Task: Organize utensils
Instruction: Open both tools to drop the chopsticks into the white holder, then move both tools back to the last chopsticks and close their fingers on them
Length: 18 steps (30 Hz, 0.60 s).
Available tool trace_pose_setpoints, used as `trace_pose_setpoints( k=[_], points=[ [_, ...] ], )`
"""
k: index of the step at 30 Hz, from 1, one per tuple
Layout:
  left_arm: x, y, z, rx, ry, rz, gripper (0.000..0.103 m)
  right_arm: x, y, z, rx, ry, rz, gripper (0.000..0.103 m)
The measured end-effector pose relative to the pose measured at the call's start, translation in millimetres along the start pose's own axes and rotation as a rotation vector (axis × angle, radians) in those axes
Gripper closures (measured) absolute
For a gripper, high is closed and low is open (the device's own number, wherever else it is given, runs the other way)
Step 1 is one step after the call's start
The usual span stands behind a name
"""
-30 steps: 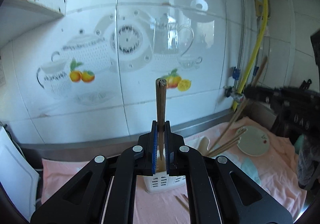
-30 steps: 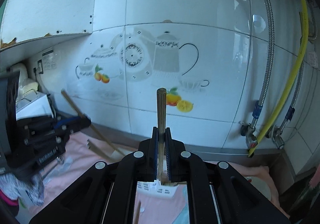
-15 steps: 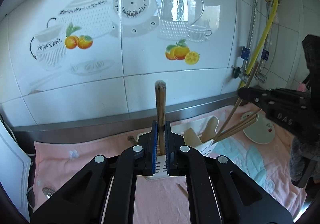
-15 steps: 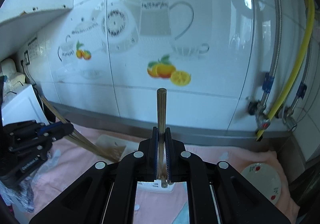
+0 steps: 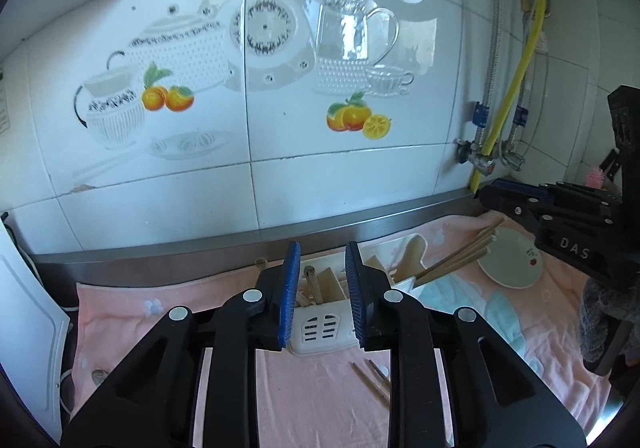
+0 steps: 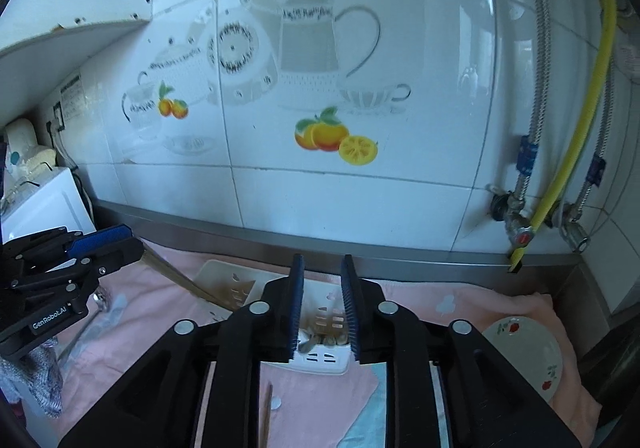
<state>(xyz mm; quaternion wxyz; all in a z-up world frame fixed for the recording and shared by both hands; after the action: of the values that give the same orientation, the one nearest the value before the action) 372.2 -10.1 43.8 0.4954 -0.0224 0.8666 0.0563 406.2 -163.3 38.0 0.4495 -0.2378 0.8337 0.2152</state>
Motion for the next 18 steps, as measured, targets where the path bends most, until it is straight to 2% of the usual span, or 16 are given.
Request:
trace_pose_setpoints(
  k=[4, 7, 11, 13, 18],
  points=[
    [4.3, 2.8, -24.1, 0.008, -0.025, -0.009, 0.070, 9.2, 12.7, -27.3, -0.009, -0.025, -0.021, 0.075],
    [14.4, 5.6, -44.5, 0.016, -0.040, -0.024, 0.062, 27.7, 23.3, -43.9, -0.020, -0.020, -0.032, 0.075],
    [33.8, 7.5, -65.7, 0.030, -0.045, -0.040, 0.056, 63.7, 36.0, -58.0, -0.039, 0.013, -0.034, 0.074],
    [44.4, 9.4, -73.6, 0.025, -0.045, -0.049, 0.045, 87.0, 41.3, -61.6, -0.056, 0.036, -0.022, 0.074],
    [77.2, 11.8, -88.4, 0.036, -0.033, -0.069, 0.039, 142.8, 56.3, -59.6, -0.074, 0.099, -0.020, 0.074]
  ],
)
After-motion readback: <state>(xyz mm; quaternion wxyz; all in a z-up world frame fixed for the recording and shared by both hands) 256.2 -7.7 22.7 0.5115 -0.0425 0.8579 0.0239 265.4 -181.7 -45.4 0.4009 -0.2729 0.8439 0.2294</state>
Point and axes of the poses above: each gripper's, at about its wrist camera, not at the fingertips, and z roughly the way its jaws point, y to its left, x to its underside, the point moved 10 cm from there along z, roughly the way its jaws point, and after that the axes turned 14 degrees about -x, right-handed, at the moved point
